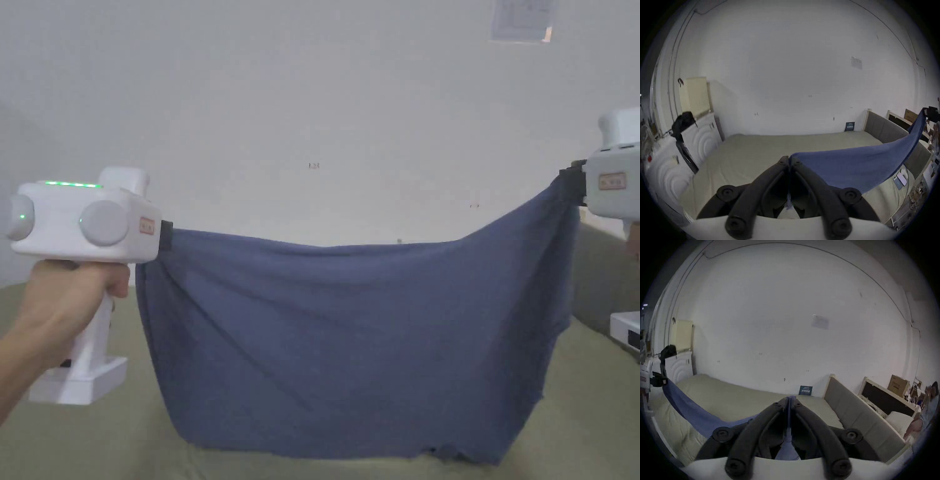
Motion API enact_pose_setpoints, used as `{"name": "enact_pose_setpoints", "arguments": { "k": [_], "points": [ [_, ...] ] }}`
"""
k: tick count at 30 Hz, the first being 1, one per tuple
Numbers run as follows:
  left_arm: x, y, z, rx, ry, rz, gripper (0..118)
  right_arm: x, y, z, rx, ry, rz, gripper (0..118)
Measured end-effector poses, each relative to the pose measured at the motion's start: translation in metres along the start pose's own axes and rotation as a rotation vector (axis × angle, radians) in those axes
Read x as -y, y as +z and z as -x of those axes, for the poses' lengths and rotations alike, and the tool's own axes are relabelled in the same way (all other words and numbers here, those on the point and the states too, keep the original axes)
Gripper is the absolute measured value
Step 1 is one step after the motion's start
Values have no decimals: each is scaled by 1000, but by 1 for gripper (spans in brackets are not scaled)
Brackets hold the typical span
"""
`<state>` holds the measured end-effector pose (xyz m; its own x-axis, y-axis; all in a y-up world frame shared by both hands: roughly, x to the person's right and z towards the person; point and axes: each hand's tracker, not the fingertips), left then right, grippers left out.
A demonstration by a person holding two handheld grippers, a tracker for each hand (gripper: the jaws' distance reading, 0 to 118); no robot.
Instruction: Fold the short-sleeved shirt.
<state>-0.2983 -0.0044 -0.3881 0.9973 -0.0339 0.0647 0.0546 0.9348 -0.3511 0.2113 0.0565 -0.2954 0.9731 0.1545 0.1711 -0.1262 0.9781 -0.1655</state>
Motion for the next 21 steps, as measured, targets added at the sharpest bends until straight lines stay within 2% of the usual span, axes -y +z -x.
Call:
{"name": "enact_pose_setpoints", "arguments": {
  "k": [9,21],
  "points": [
    [-64,-13,-2,-105,-52,-38,0,-45,-51,10,40,-41,-33,7],
    [-121,-84,4,-168,13,-35,0,-106,-145,30,42,-39,-71,7]
  ]
}}
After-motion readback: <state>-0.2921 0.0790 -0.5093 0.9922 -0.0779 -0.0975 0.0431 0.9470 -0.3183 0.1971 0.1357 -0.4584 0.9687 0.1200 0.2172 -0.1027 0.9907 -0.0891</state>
